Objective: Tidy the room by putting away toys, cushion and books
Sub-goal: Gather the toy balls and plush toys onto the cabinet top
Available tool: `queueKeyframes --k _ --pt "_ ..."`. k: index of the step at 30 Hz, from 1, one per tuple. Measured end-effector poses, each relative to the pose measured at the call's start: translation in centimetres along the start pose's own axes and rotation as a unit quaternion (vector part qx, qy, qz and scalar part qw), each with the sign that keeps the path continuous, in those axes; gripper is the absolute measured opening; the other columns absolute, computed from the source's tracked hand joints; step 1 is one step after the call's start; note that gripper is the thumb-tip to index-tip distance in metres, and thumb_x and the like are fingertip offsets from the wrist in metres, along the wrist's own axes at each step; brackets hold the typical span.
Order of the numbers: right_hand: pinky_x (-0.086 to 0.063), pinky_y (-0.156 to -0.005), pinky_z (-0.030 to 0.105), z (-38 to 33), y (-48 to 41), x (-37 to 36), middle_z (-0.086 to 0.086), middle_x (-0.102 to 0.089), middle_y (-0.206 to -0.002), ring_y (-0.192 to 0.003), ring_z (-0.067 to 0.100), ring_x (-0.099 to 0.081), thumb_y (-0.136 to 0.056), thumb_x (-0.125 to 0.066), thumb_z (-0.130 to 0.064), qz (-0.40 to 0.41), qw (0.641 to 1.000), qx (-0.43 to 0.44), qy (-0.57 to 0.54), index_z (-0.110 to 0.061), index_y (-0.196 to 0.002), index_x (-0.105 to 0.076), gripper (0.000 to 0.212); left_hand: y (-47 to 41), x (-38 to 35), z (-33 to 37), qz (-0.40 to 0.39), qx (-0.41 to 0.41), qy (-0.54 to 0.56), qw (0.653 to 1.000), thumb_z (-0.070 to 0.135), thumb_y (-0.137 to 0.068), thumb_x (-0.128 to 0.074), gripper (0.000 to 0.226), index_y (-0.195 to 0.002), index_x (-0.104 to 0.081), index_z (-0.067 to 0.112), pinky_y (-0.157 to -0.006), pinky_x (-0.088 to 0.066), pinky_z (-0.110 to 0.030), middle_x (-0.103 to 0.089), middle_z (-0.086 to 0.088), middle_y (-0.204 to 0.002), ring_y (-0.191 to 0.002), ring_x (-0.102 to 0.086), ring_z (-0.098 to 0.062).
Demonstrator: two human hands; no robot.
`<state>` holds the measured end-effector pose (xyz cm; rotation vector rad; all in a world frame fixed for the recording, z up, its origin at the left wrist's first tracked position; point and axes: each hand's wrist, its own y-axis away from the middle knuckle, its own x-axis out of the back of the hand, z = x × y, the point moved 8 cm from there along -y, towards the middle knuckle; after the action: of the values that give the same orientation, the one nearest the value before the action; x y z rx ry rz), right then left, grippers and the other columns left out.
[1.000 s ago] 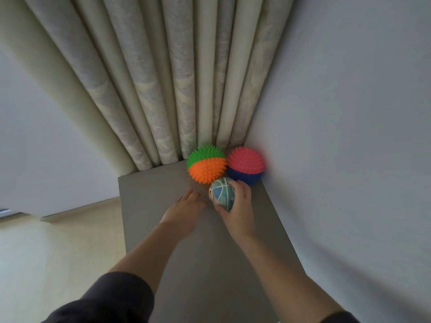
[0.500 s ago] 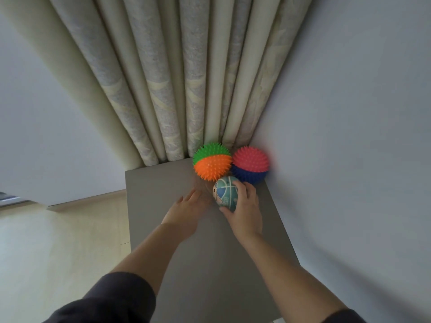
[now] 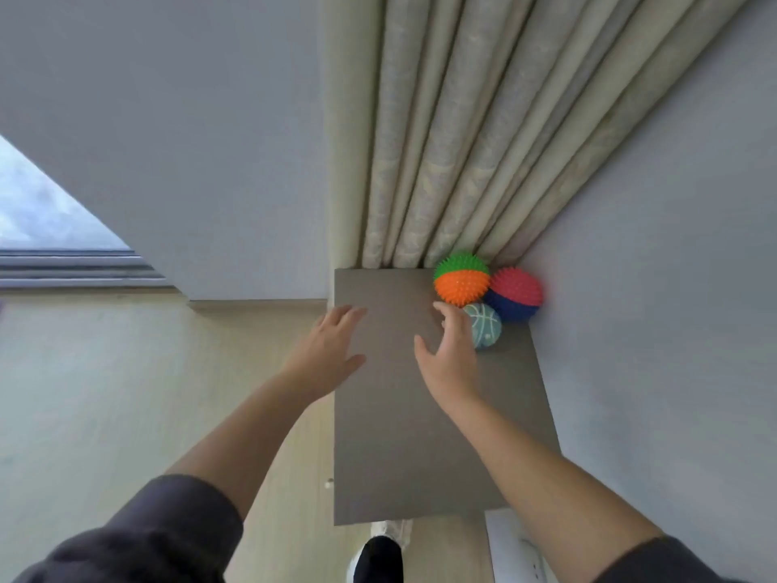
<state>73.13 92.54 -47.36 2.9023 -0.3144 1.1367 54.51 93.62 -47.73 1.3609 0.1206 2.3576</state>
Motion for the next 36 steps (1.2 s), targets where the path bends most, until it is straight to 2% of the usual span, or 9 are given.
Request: queueKeyframes --k 4,7,9,11,14,20,26,33,36 --pt "-0.043 -0.094 0.030 -7.3 3.7 -3.9 0.009 -0.052 -0.122 -0.104 0.025 -0.056 -0.079 -0.068 -0.001 -0.032 0.998 0.013 -0.049 -0.005 -0.124 -0.054 0.048 7.6 5.9 -4.9 0.075 0.042 0.040 0.996 0.026 -0.087 -0.068 0.070 -0.146 -0.031 0.018 -0.106 -0.032 -0.033 -0.034 -0.003 -0.148 -0.133 -0.038 -0.023" --pt "-0.047 -0.094 0.039 -12.8 7.5 -8.5 -0.002 -0.047 -0.123 -0.107 0.017 -0.053 -0.085 -0.064 -0.007 -0.090 0.992 -0.011 -0.091 -0.010 -0.128 -0.051 0.045 14.3 9.6 -10.1 0.114 0.074 0.035 0.990 0.029 -0.085 -0.069 0.071 -0.145 -0.033 0.018 -0.102 -0.038 -0.034 -0.037 -0.002 -0.146 -0.129 -0.043 -0.024" --pt "-0.046 -0.095 0.035 -16.8 10.3 -11.4 -0.002 -0.048 -0.125 -0.105 0.012 -0.051 -0.088 -0.062 -0.011 -0.115 0.989 -0.009 -0.093 -0.012 -0.129 -0.050 0.042 19.1 11.5 -13.7 0.134 0.086 0.033 0.987 0.032 -0.085 -0.069 0.071 -0.145 -0.033 0.018 -0.102 -0.041 -0.036 -0.037 -0.002 -0.146 -0.128 -0.044 -0.023" --pt "-0.045 -0.092 0.030 -21.1 13.4 -14.1 0.002 -0.049 -0.126 -0.104 0.014 -0.053 -0.089 -0.062 -0.013 -0.133 0.987 0.010 -0.093 -0.013 -0.128 -0.050 0.041 24.0 13.2 -17.0 0.152 0.103 0.033 0.982 0.034 -0.085 -0.068 0.071 -0.145 -0.033 0.019 -0.103 -0.041 -0.037 -0.037 -0.002 -0.146 -0.129 -0.044 -0.022" --pt "-0.042 -0.088 0.024 -27.3 18.6 -18.3 -0.002 -0.049 -0.124 -0.103 0.012 -0.053 -0.089 -0.060 -0.014 -0.173 0.980 0.023 -0.096 -0.017 -0.127 -0.050 0.039 31.5 15.5 -21.9 0.183 0.137 0.035 0.973 0.033 -0.085 -0.069 0.069 -0.144 -0.035 0.018 -0.105 -0.041 -0.038 -0.040 -0.003 -0.145 -0.129 -0.044 -0.022" --pt "-0.048 -0.088 0.028 -37.0 26.7 -25.7 -0.002 -0.053 -0.124 -0.098 0.014 -0.059 -0.088 -0.060 -0.013 -0.276 0.954 0.064 -0.097 -0.017 -0.124 -0.052 0.037 43.6 18.5 -30.4 0.237 0.215 0.076 0.945 0.026 -0.083 -0.071 0.065 -0.140 -0.042 0.017 -0.103 -0.037 -0.030 -0.044 -0.003 -0.138 -0.128 -0.043 -0.019" --pt "-0.046 -0.084 0.025 -44.8 27.6 -31.0 -0.006 -0.053 -0.123 -0.098 0.012 -0.058 -0.090 -0.059 -0.015 -0.350 0.922 0.155 -0.067 -0.017 -0.125 -0.052 0.036 47.6 21.8 -36.7 0.282 0.260 0.068 0.921 0.026 -0.084 -0.070 0.062 -0.139 -0.041 0.018 -0.100 -0.040 -0.032 -0.044 -0.001 -0.137 -0.126 -0.044 -0.018" --pt "-0.049 -0.087 0.029 -49.8 25.1 -38.0 -0.003 -0.055 -0.126 -0.098 0.012 -0.058 -0.091 -0.058 -0.016 -0.395 0.898 0.188 -0.038 -0.018 -0.127 -0.052 0.037 48.2 25.1 -43.7 0.277 0.326 0.074 0.901 0.028 -0.086 -0.067 0.061 -0.140 -0.040 0.020 -0.098 -0.041 -0.031 -0.042 0.000 -0.139 -0.128 -0.042 -0.017" --pt "-0.045 -0.084 0.025 -52.6 23.6 -41.4 -0.004 -0.054 -0.128 -0.100 0.010 -0.057 -0.091 -0.057 -0.018 -0.420 0.881 0.217 -0.003 -0.021 -0.130 -0.050 0.039 48.4 27.2 -46.7 0.283 0.352 0.078 0.889 0.028 -0.087 -0.066 0.060 -0.140 -0.040 0.020 -0.098 -0.040 -0.031 -0.041 0.001 -0.141 -0.128 -0.041 -0.017"
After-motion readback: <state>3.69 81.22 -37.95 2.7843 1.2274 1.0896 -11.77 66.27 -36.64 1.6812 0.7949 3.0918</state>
